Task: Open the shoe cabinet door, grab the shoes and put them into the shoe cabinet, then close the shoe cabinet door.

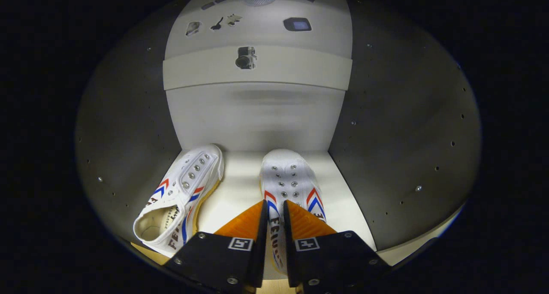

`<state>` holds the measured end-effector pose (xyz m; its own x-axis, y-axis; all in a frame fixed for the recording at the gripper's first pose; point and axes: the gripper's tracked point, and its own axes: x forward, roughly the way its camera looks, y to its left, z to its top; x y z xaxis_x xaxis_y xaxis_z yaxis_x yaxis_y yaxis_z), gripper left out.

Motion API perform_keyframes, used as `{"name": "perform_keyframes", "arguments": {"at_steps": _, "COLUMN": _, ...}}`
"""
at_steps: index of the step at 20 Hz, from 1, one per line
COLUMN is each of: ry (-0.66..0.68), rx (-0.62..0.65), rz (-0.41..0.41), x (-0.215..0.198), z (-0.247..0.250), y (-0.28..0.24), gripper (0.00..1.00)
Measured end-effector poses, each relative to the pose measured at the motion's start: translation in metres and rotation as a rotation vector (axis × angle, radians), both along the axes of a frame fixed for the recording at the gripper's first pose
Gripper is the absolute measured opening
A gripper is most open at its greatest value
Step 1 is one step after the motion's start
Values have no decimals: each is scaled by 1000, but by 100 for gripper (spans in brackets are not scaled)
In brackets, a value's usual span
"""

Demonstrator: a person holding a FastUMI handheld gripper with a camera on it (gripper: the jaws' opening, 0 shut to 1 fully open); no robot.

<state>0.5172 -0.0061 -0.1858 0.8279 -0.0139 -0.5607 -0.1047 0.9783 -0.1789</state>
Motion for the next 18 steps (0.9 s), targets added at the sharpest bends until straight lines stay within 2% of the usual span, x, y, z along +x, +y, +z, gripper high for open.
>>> {"name": "perform_keyframes", "arguments": {"at_steps": 1, "ry": -30, "rx": -18, "rz": -13, "x": -2, "z": 9, "y": -4, "gripper": 26}}
{"name": "perform_keyframes", "arguments": {"at_steps": 2, "ry": -51, "rx": -22, "rz": -18, "x": -7, "z": 17, "y": -5, "gripper": 37}}
{"name": "perform_keyframes", "arguments": {"at_steps": 3, "ry": -63, "rx": -15, "rz": -21, "x": -15, "z": 25, "y": -5, "gripper": 42}}
{"name": "perform_keyframes", "arguments": {"at_steps": 4, "ry": -79, "rx": 4, "rz": -23, "x": -25, "z": 35, "y": -5, "gripper": 55}}
{"name": "perform_keyframes", "arguments": {"at_steps": 5, "ry": -106, "rx": 24, "rz": -25, "x": -35, "z": 48, "y": -4, "gripper": 58}}
{"name": "perform_keyframes", "arguments": {"at_steps": 7, "ry": -162, "rx": 37, "rz": -26, "x": -59, "z": 74, "y": -4, "gripper": 72}}
{"name": "perform_keyframes", "arguments": {"at_steps": 8, "ry": -191, "rx": 36, "rz": -26, "x": -73, "z": 86, "y": -5, "gripper": 82}}
{"name": "perform_keyframes", "arguments": {"at_steps": 9, "ry": -217, "rx": 35, "rz": -22, "x": -88, "z": 98, "y": -4, "gripper": 86}}
{"name": "perform_keyframes", "arguments": {"at_steps": 12, "ry": -273, "rx": 37, "rz": -16, "x": -133, "z": 127, "y": -5, "gripper": 94}}
{"name": "perform_keyframes", "arguments": {"at_steps": 18, "ry": -379, "rx": 37, "rz": -69, "x": -226, "z": 182, "y": -22, "gripper": 94}}
